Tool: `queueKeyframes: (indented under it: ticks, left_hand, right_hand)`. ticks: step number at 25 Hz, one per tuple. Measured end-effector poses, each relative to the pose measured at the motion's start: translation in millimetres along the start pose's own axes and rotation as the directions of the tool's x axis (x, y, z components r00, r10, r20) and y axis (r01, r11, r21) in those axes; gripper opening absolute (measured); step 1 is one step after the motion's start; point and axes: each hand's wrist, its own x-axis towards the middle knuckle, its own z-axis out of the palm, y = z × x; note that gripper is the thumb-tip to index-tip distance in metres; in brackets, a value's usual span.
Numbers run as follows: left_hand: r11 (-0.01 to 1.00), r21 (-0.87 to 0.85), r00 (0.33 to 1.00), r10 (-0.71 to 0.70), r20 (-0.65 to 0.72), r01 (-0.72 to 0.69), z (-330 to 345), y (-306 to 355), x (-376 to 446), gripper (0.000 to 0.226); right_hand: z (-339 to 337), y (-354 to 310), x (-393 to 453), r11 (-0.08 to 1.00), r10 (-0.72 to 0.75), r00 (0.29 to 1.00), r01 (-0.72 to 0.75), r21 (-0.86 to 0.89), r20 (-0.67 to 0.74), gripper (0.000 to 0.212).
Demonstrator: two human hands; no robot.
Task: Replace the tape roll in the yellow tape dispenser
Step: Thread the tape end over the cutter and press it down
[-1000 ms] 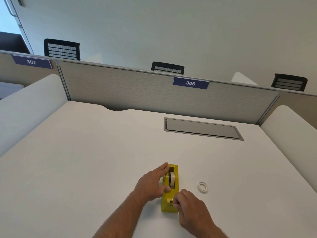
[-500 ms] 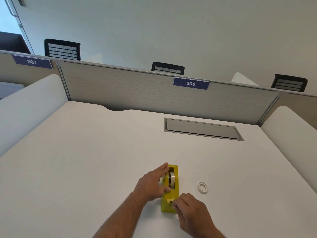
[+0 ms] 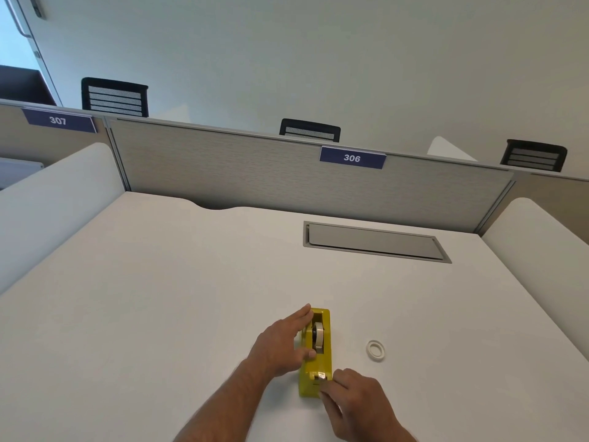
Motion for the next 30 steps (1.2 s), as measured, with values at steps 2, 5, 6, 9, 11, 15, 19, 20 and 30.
queueKeyframes:
  ticks: [2,5,6,9,11,15,19,20,30]
  left_hand:
    - [1.000,0.007,1.000,0.014,-0.002,-0.014,0.7,-1.2,0.5,0.086]
    - [0.999,0.007,0.999,0.031,-0.011,-0.031,1.8,-3.0,0.8,0.086]
    - [0.999,0.010,0.999,0.037,-0.014,-0.037,2.3,-3.7,1.0,0.086]
    - [0.999,0.006,0.999,0.048,-0.017,-0.048,3.4,-5.3,1.0,0.086]
    - [0.999,0.004,0.999,0.047,-0.018,-0.047,3.2,-5.8,1.6,0.086]
    - [0.999,0.004,0.999,0.048,-0.022,-0.048,3.9,-5.7,1.6,0.085]
    - [0.999,0.012,0.998,0.049,-0.026,-0.049,3.1,-5.2,1.5,0.085]
    - [0.999,0.017,0.998,0.048,-0.029,-0.048,2.8,-5.3,1.7,0.085]
    - [0.998,0.041,0.999,0.047,-0.022,-0.046,3.2,-4.4,1.4,0.085]
  right_hand:
    - [-3.4,0.6,-0.6,1.000,0.010,1.000,-0.009,0.017,-0.013,0.015]
    - [-8.3,2.6,-2.3,0.997,0.044,0.998,-0.042,0.060,-0.039,0.019]
    - [-9.1,3.7,-2.5,0.995,0.061,0.996,-0.056,0.079,-0.059,0.019]
    - [-9.4,5.7,-0.3,0.986,0.108,0.985,-0.088,0.143,-0.136,0.016]
    - [-9.3,6.1,2.4,0.982,0.129,0.979,-0.104,0.157,-0.157,0.019]
    - [-6.2,4.4,2.5,0.997,0.078,0.996,-0.077,0.033,-0.048,0.036]
    - [0.3,6.5,2.2,0.998,0.034,0.998,-0.036,-0.046,-0.047,0.029]
    - [0.8,6.3,2.8,0.998,0.019,0.998,-0.022,-0.067,-0.053,0.028]
    - [0.3,-0.5,4.5,0.994,-0.019,0.984,-0.001,-0.114,-0.176,0.053]
